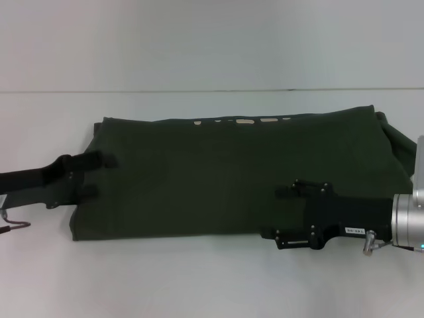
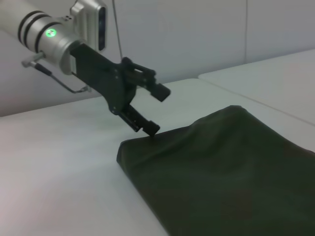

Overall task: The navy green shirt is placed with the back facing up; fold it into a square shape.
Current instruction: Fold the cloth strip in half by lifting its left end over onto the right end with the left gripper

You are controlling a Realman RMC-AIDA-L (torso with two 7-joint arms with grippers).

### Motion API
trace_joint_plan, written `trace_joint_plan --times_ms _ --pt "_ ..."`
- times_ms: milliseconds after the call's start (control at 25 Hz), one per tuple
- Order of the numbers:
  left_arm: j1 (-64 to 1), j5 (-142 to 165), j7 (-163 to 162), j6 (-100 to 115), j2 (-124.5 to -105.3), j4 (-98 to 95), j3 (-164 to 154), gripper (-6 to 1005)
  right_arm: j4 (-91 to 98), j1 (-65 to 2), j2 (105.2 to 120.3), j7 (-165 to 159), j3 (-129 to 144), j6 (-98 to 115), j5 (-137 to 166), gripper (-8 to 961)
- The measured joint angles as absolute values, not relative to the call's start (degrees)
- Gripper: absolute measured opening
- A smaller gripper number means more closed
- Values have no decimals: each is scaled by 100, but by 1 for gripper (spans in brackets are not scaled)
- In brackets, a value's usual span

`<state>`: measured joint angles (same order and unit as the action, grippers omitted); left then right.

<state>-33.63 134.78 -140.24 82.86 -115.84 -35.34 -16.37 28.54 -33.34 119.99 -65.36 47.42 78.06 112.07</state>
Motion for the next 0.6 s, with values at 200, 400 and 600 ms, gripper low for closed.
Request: trace_joint_plan --times_ms 200,400,600 --pt "-3428 13457 -14020 7733 -11607 -3268 -1658 949 2826 -3366 11999 -6524 4776 7798 11210 931" --pt "-3442 13489 -14066 7258 -11625 -3232 -1869 949 2823 -3370 12002 -6522 4787 7798 11182 931" --pt "-3426 13454 -14081 7211 -11620 -3312 -1765 949 2821 -3367 12005 -6526 4777 7795 11179 931"
